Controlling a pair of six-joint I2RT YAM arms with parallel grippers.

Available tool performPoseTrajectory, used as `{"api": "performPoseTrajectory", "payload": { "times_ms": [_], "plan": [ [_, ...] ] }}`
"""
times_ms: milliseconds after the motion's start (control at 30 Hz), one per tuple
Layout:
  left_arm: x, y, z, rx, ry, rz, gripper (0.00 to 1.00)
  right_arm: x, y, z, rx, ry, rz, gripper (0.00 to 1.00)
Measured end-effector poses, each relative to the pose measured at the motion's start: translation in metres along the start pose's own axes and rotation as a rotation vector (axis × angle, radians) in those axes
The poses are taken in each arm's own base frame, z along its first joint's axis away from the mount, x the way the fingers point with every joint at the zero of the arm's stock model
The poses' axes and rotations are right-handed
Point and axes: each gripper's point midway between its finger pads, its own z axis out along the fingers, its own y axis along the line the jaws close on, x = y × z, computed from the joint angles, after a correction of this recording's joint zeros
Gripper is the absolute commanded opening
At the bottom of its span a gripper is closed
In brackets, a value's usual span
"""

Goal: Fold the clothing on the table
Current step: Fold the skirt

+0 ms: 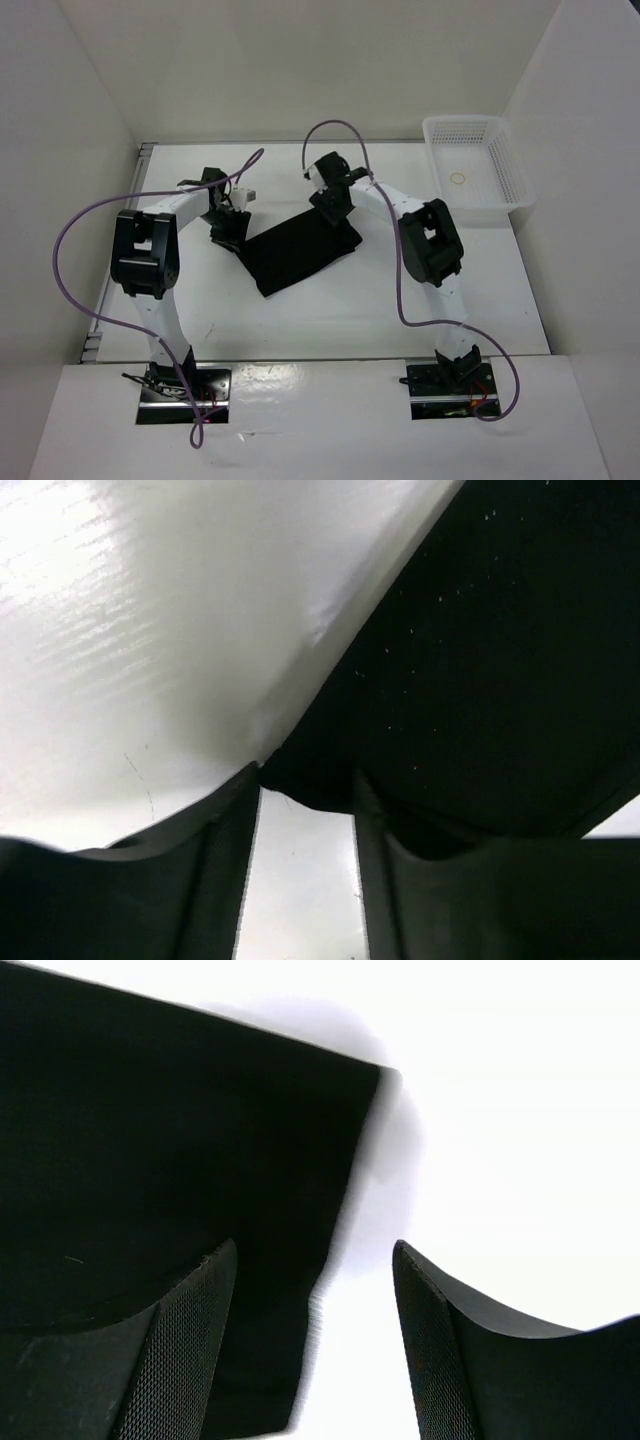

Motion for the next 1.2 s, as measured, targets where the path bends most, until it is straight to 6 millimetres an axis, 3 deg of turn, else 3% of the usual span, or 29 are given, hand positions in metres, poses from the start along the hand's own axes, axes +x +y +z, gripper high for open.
{"api": "performPoseTrajectory", "payload": {
  "times_ms": [200, 267, 500, 867, 1200],
  "plan": [
    [-0.005, -0.002, 0.005, 0.032, -0.007, 0.010, 0.26, 0.014, -0.060, -0.020, -0.025, -0.047, 0.160, 0.69],
    [-0.007, -0.002, 0.006, 0.042, -0.011, 0.010, 0.19, 0.024, -0.068, -0.025, -0.042, -0.047, 0.189, 0.69],
    [-0.009, -0.005, 0.007, 0.059, -0.013, 0.008, 0.10, 0.063, -0.054, -0.014, -0.206, -0.014, 0.252, 0.69],
    [-0.009, -0.005, 0.008, 0.068, -0.014, 0.004, 0.10, 0.058, -0.032, -0.014, -0.481, -0.100, 0.319, 0.69],
    [-0.009, -0.005, 0.008, 0.073, -0.015, 0.002, 0.09, 0.062, -0.036, -0.004, -0.589, -0.130, 0.385, 0.66]
  ]
}}
